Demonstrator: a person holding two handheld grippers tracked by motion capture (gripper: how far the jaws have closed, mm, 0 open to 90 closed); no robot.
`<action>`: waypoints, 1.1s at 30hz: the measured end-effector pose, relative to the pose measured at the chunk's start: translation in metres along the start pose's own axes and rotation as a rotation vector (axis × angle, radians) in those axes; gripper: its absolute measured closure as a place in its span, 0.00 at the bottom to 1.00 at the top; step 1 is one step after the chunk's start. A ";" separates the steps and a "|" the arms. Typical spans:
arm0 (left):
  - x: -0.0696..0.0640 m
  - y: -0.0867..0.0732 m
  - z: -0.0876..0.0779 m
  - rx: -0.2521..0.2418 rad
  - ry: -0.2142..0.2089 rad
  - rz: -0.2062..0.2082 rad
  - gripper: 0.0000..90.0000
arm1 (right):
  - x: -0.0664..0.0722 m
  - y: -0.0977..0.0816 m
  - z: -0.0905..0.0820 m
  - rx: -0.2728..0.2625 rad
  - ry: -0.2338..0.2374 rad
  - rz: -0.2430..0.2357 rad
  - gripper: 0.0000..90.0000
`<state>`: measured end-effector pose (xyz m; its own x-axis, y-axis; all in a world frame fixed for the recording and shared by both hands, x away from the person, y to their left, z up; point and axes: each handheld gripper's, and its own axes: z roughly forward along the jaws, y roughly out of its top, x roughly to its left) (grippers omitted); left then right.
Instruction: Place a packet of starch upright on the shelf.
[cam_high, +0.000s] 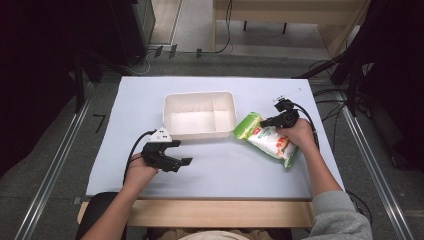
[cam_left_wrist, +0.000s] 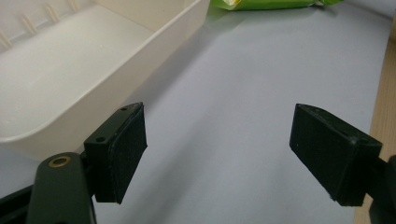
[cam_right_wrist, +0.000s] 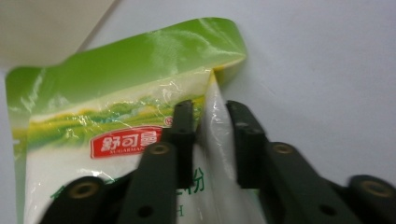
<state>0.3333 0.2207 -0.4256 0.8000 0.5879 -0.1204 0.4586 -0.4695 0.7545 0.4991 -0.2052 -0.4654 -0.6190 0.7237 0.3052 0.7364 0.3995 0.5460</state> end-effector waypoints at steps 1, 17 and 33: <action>0.000 0.000 0.000 0.000 -0.003 0.001 0.22 | 0.001 0.000 0.000 0.011 -0.003 -0.014 0.92; 0.000 0.001 -0.001 -0.014 -0.006 0.001 0.22 | 0.010 0.005 -0.045 -0.133 -0.085 0.009 1.00; 0.001 0.001 -0.002 -0.018 -0.006 0.001 0.22 | 0.031 0.011 -0.108 -0.363 -0.160 -0.017 1.00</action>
<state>0.3336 0.2220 -0.4242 0.8024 0.5838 -0.1234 0.4509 -0.4577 0.7663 0.4588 -0.2394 -0.3651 -0.5589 0.8085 0.1841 0.5640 0.2080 0.7991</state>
